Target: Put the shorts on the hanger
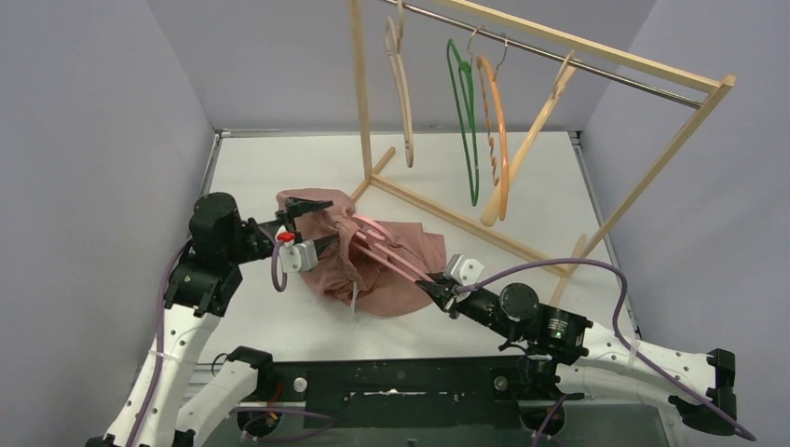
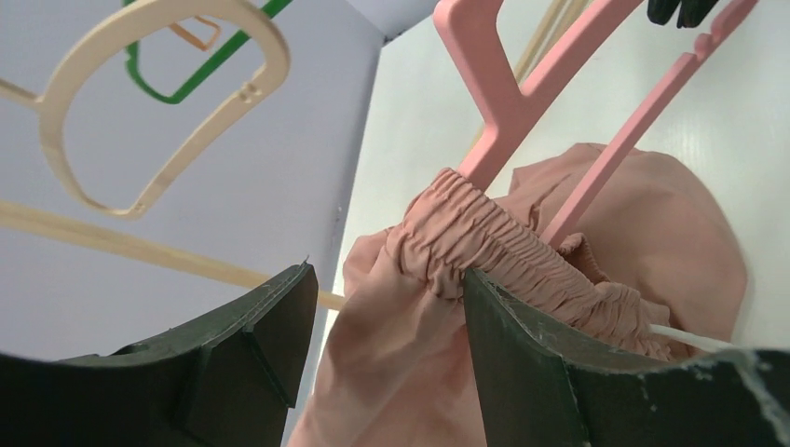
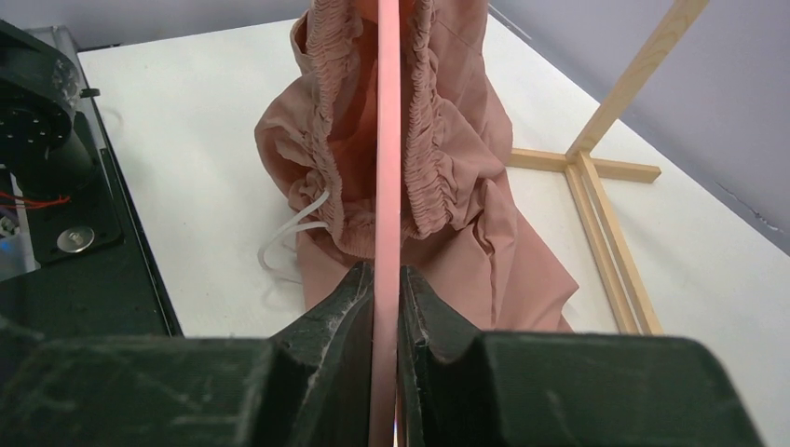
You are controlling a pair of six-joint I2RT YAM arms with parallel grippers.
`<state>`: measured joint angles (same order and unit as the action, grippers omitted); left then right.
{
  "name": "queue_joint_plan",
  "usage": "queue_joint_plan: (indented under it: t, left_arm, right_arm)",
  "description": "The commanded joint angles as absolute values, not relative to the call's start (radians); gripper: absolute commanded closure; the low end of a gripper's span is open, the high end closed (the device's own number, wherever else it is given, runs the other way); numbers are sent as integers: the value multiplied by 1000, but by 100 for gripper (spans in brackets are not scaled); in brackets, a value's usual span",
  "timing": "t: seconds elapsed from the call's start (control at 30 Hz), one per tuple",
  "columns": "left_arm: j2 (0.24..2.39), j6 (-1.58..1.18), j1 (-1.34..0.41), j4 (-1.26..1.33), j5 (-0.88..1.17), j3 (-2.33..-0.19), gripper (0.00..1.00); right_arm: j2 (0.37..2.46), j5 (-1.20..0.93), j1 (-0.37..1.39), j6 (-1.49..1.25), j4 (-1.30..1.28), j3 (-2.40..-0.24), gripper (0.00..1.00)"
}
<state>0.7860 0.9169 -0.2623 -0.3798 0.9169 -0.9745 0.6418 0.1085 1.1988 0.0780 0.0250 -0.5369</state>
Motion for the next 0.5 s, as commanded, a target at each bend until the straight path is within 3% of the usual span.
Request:
queue_joint_plan:
  t: [0.0, 0.47]
  left_arm:
    - [842, 1058, -298, -572, 961, -1080, 42]
    - [965, 1177, -405, -852, 980, -1213, 55]
  right_arm:
    - [638, 45, 1204, 156, 101, -609, 100]
    - [678, -39, 1204, 417, -13, -736, 100]
